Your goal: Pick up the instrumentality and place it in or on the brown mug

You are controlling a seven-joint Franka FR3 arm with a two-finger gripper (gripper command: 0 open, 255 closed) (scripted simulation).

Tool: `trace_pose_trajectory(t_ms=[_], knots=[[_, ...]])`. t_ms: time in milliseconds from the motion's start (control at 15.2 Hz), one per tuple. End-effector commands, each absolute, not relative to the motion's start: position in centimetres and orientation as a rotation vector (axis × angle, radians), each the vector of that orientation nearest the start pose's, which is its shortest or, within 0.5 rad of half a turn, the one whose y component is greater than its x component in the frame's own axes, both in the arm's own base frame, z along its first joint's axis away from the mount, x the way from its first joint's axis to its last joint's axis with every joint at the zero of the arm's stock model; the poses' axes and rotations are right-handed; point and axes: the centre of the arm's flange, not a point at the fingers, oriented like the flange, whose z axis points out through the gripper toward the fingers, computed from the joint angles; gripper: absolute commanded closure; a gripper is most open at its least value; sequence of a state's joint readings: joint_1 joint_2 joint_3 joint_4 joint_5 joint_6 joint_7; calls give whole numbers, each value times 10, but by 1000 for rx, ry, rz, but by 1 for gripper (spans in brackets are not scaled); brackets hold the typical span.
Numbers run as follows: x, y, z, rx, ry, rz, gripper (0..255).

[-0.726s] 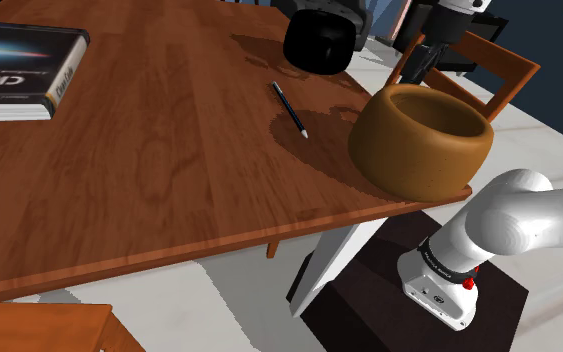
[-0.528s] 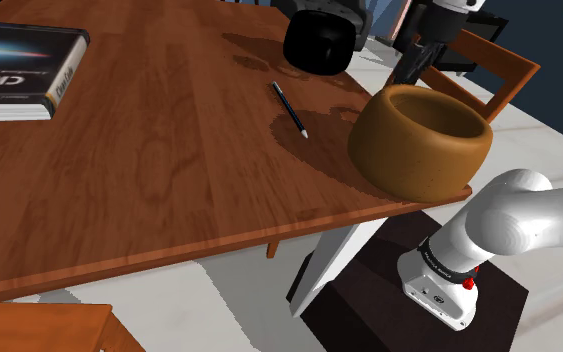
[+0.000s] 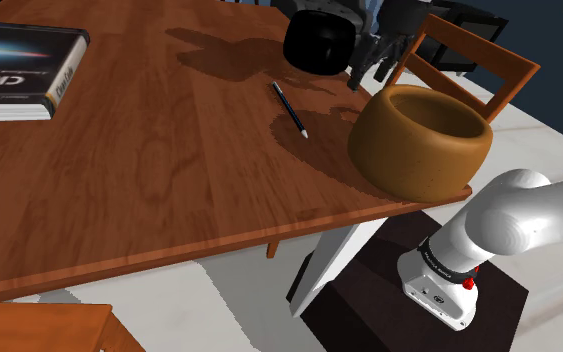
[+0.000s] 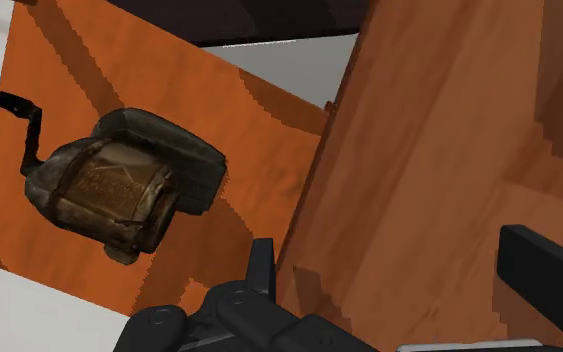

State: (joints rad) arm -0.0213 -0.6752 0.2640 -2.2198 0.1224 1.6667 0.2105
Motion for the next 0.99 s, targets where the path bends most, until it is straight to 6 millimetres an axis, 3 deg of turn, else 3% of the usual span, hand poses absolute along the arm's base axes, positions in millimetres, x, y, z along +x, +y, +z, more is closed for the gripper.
trace_pose_trajectory(t_ms=[0, 792, 924], knots=[[345, 148, 622, -3158, 82, -201, 0], [417, 288, 642, -3160, 358, -347, 0], [424, 297, 638, -3159, 378, -357, 0]])
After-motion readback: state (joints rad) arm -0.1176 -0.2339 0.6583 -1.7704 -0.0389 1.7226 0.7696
